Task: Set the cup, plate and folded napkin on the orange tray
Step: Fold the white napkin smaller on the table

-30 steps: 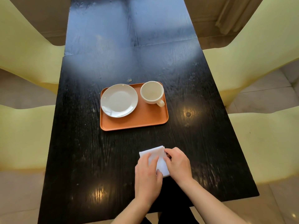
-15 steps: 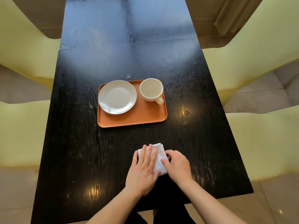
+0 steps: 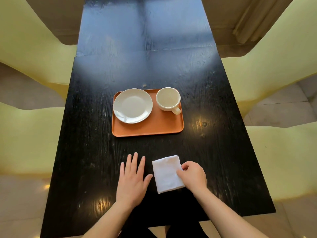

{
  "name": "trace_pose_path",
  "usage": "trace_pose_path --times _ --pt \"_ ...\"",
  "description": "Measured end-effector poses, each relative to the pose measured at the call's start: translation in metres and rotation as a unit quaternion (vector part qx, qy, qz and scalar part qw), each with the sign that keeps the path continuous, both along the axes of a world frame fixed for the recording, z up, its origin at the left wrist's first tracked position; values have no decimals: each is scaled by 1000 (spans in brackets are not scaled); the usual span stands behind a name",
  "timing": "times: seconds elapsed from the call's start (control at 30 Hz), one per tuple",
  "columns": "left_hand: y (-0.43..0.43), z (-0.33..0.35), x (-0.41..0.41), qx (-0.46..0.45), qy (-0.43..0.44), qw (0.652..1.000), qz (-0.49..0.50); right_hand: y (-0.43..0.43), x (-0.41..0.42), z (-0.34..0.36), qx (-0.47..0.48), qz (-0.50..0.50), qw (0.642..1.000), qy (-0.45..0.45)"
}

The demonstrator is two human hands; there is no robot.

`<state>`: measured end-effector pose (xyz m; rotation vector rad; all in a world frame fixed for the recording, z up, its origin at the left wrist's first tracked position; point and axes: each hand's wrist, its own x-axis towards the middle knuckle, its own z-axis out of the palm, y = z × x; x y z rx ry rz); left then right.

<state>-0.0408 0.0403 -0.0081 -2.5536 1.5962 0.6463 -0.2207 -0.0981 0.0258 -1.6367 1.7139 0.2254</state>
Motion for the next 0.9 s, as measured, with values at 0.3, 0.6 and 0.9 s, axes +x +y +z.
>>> trace_pose_path --times 0.3,0.6,0.9 --pt "-30 -22 34 -24 -50 997 62 10 2 -1 -41 -23 998 -49" --pt "-26 -34 32 -41 -73 994 64 0 13 3 63 -125 982 -129" --pt "-25 -37 32 -65 -69 993 69 -11 2 14 140 -145 964 -174"
